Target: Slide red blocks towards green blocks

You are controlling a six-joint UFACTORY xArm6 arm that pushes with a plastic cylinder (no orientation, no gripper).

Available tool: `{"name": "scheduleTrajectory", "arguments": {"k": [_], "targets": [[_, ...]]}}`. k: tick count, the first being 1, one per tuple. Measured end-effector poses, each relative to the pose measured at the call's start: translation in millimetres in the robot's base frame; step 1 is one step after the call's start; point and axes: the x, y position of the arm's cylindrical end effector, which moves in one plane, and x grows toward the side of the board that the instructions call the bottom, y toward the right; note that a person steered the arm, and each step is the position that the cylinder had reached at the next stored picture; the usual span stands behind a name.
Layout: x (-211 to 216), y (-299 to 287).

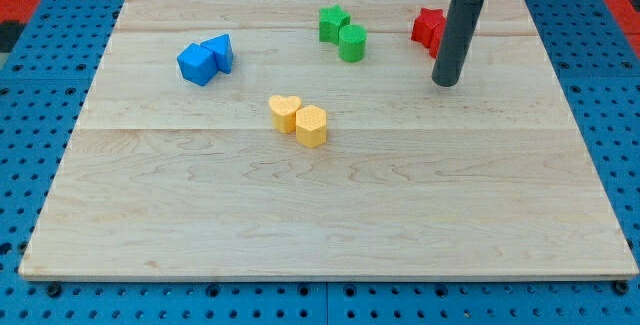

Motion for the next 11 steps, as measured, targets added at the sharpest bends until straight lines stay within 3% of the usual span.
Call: {"name": "scheduleTrajectory", "arguments": {"k": [2, 4, 5, 6, 7, 8, 9, 11], "targets": [[-17, 23], [-77, -11], [-53, -22], [-19, 22], [-54, 88], [-89, 95], [-117, 80], [-97, -26]]}}
